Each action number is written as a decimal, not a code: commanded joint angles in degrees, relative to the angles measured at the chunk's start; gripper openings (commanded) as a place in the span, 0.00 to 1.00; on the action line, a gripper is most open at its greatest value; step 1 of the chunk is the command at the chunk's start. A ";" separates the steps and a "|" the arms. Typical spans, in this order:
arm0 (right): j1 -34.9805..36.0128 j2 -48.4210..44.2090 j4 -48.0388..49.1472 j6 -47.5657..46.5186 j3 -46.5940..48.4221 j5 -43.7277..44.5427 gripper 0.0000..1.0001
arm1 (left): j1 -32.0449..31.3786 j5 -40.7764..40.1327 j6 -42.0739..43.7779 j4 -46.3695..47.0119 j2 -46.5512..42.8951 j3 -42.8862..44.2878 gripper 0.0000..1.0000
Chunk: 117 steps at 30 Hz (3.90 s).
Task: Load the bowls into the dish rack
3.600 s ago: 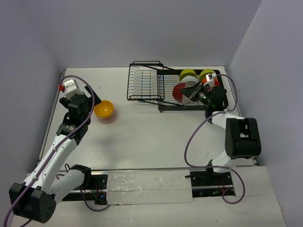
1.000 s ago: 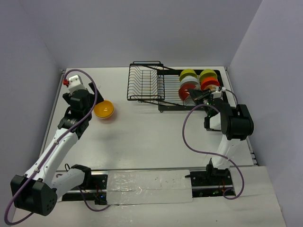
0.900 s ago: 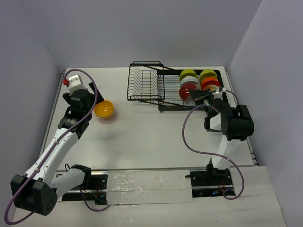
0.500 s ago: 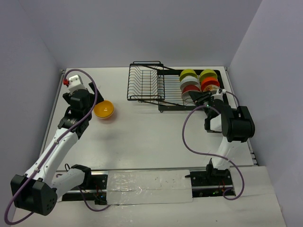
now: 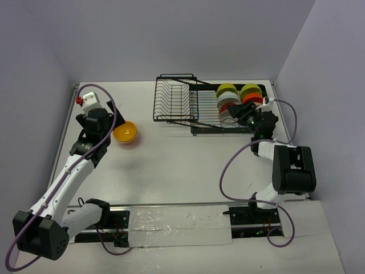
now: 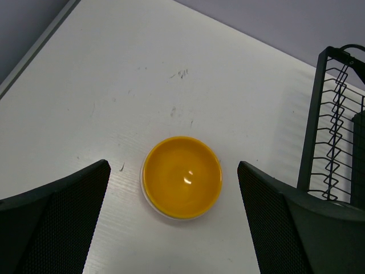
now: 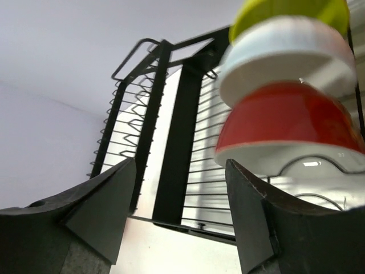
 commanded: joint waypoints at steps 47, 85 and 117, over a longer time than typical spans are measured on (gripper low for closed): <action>7.01 -48.09 -69.18 -30.95 6.86 3.22 0.93 | -2.86 21.94 5.78 -21.21 38.00 23.49 0.64; 9.47 -50.91 -70.94 -33.86 6.95 8.93 0.93 | -3.39 19.92 6.84 -26.48 40.38 28.15 0.00; 10.18 -52.40 -72.43 -34.56 8.44 9.02 0.93 | -3.39 49.78 0.60 -4.55 32.28 53.28 0.00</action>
